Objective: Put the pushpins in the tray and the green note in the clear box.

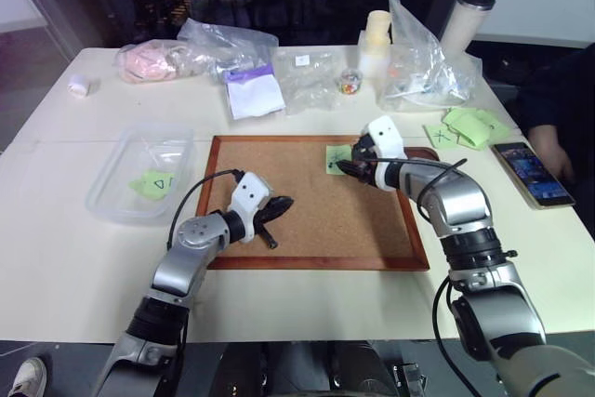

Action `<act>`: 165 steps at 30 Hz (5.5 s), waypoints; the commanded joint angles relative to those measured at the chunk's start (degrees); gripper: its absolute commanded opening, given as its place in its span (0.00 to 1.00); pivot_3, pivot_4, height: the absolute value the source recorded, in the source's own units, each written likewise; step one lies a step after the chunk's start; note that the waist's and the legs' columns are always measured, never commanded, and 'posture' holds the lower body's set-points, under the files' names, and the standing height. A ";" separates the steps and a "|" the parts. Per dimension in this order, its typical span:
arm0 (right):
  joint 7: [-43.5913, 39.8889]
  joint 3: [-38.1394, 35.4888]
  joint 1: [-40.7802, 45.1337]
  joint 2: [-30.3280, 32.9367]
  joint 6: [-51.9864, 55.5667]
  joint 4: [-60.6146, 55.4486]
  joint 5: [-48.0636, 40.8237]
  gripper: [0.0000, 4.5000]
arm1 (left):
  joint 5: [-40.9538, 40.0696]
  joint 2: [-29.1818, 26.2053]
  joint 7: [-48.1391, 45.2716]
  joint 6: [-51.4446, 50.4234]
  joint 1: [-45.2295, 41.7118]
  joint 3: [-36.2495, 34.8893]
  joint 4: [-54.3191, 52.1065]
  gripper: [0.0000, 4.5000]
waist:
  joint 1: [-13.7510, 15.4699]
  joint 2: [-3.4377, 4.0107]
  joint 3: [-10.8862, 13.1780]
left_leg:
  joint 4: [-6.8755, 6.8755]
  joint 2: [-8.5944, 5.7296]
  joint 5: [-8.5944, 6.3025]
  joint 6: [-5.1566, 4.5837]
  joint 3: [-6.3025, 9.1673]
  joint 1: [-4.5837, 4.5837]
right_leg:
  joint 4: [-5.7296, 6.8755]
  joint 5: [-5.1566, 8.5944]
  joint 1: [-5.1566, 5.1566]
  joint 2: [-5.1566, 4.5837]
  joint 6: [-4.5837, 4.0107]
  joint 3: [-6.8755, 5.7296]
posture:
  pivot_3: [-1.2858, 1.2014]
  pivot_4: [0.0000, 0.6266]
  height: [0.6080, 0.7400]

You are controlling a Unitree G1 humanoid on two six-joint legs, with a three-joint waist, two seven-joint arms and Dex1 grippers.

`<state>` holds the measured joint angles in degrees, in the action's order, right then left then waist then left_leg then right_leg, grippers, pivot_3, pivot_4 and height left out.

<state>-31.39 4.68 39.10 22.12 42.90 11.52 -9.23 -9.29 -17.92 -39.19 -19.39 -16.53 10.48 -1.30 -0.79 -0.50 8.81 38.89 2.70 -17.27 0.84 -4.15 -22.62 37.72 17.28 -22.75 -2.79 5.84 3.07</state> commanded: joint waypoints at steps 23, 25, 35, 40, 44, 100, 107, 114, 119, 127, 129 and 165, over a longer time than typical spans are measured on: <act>-1.69 -0.55 0.54 1.29 -0.61 -4.52 0.13 0.00 | 0.26 -0.39 -0.12 -1.58 2.36 1.27 -0.01 0.00 | -0.04 0.00 0.00 | -0.38 0.03 0.01 0.01 -0.03 0.02 | -0.27 0.00 -0.06 -0.02 0.00 0.00 | 0.52 0.24 1.00; -1.60 -1.43 0.48 1.83 1.14 -7.12 -0.56 0.00 | 0.56 -0.28 -0.03 -1.65 2.26 1.56 0.59 0.00 | 0.10 0.00 0.00 | -0.55 0.01 0.02 0.03 -0.04 0.02 | -0.40 0.00 -0.07 -0.06 0.00 0.00 | 0.52 0.24 1.00; 1.01 -7.38 -0.98 5.07 7.99 -15.43 -3.17 0.00 | 1.30 -0.11 -0.30 -1.09 1.90 2.18 3.16 0.00 | 0.10 0.01 0.01 | -0.65 -0.02 0.02 0.03 -0.06 0.20 | -0.49 -0.01 0.08 -0.11 0.00 -0.01 | 0.52 0.24 1.00; 2.57 -12.64 -2.92 9.23 6.72 -11.54 -2.77 0.00 | 1.20 -0.16 -0.58 -1.13 1.71 2.24 2.88 0.00 | 0.20 0.00 0.01 | -0.66 -0.03 0.02 0.03 -0.07 0.19 | -0.51 0.00 0.08 -0.11 0.00 -0.01 | 0.52 0.24 1.00; 2.80 -14.71 -3.99 11.55 3.59 -4.88 -2.56 0.00 | 1.03 -0.15 -0.80 -1.19 1.43 2.30 2.70 0.00 | 0.15 0.00 0.01 | -0.66 -0.05 0.02 0.03 -0.08 0.19 | -0.53 0.00 0.10 -0.12 0.00 0.00 | 0.52 0.24 1.00; 4.16 2.32 -1.24 -4.11 -0.64 -3.59 -0.06 0.67 | 1.05 -0.20 0.15 -1.56 2.74 2.25 0.40 0.00 | -0.02 0.01 0.01 | -0.67 -0.03 0.02 0.03 -0.07 0.17 | -0.53 -0.01 0.07 -0.12 0.01 -0.01 | 0.52 0.24 1.00; 3.65 3.22 -1.24 -4.07 -2.31 -2.04 0.88 0.03 | 0.99 -0.49 0.21 -1.52 3.03 2.01 0.50 0.00 | -0.05 0.01 0.01 | -0.67 -0.03 0.02 0.03 -0.08 0.18 | -0.53 -0.01 0.07 -0.12 0.01 -0.01 | 0.52 0.24 1.00; 2.51 3.42 -1.58 -2.15 -0.26 -8.05 0.93 0.01 | 0.12 0.07 0.44 -3.50 3.12 1.66 1.75 0.00 | 0.05 0.01 0.01 | -0.69 -0.03 0.02 0.03 -0.07 0.16 | -0.54 -0.01 0.05 -0.12 0.01 -0.01 | 0.52 0.24 1.00; 2.39 1.18 -1.67 -0.37 5.06 -14.91 -0.70 0.01 | 0.78 0.12 0.19 -3.34 2.83 2.17 3.71 0.00 | 0.02 0.00 0.01 | -0.70 -0.03 0.02 0.03 -0.06 0.17 | -0.54 -0.01 0.06 -0.13 0.01 -0.01 | 0.52 0.24 1.00; 0.38 -0.37 -5.30 4.39 11.58 -26.47 -3.59 0.01 | -2.53 1.23 -0.42 -3.59 1.26 -0.97 3.09 0.00 | 0.15 0.00 0.01 | -0.70 -0.05 0.02 0.03 -0.05 0.21 | -0.55 -0.01 0.10 -0.16 0.00 -0.01 | 0.52 0.24 1.00; -0.79 -0.78 -7.20 6.17 13.65 -31.30 -5.18 0.01 | -5.68 2.33 -1.21 -4.62 -0.35 -2.78 1.80 0.00 | 0.27 0.00 0.01 | -0.70 -0.05 0.02 0.03 -0.03 0.19 | -0.54 -0.01 0.10 -0.17 0.01 -0.03 | 0.52 0.24 1.00; 0.60 2.47 -7.24 14.39 26.19 -56.29 -12.98 0.00 | -41.17 20.27 12.68 -36.60 -16.91 -21.91 5.55 0.59 | -0.01 -0.27 0.17 | -0.59 -0.16 0.11 0.17 0.31 -0.78 | -0.51 -0.03 -0.78 0.08 0.05 -0.11 | 0.52 0.24 1.00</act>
<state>-30.72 8.63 31.15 35.72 69.37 -42.58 -21.53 -49.06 2.00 -26.45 -56.80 -32.17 -11.11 4.95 -0.79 -0.78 8.98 38.30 2.53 -17.15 1.02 -3.84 -23.40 37.21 17.25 -23.53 -2.71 5.89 2.96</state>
